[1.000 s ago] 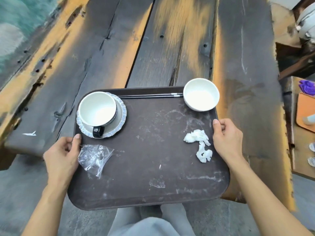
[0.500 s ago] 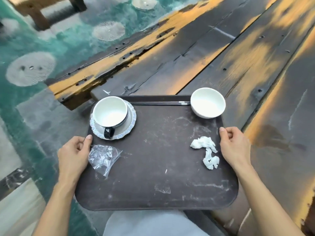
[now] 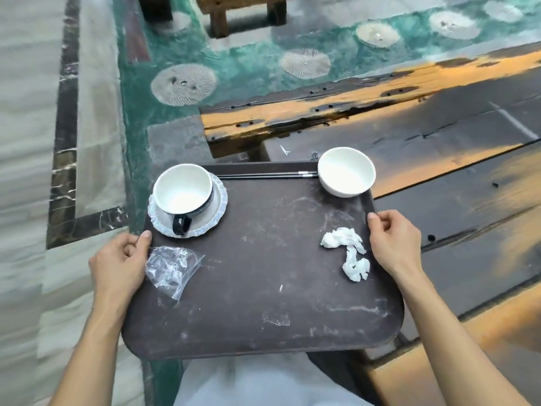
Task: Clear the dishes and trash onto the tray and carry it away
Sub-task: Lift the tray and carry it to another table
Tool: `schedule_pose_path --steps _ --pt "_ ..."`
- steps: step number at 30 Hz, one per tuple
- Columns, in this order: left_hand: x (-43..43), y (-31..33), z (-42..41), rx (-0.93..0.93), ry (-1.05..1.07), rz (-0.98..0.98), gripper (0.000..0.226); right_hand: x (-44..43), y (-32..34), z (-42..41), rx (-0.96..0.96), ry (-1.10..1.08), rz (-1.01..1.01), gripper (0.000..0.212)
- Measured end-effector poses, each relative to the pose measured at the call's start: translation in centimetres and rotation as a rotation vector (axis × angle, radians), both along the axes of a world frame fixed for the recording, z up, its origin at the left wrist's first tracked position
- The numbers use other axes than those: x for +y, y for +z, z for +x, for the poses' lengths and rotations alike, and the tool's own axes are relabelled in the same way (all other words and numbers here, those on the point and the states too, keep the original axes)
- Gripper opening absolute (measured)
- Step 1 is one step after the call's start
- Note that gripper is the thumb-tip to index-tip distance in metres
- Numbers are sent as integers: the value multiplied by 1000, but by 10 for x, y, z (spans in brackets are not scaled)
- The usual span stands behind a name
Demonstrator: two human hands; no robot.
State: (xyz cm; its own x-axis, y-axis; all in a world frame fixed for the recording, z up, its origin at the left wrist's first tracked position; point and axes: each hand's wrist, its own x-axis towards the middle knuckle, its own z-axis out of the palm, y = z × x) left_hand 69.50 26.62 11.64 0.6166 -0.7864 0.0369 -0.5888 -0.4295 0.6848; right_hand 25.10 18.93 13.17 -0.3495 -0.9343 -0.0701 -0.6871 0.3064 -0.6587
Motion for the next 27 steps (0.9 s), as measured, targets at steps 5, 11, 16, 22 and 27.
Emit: schedule_pose_path --steps 5,11,16,22,27 --pt "26 -3 63 -2 115 5 37 -25 4 68 32 138 -19 26" --pt "48 5 141 33 202 8 34 -41 7 161 34 241 -44 26" --pt "51 11 209 56 236 -7 33 -48 5 234 26 258 -46 24" --pt "38 9 261 51 278 -62 35 -61 10 292 11 234 -76 22" --pt "20 8 283 52 274 -59 33 -88 22 320 22 227 -73 27"
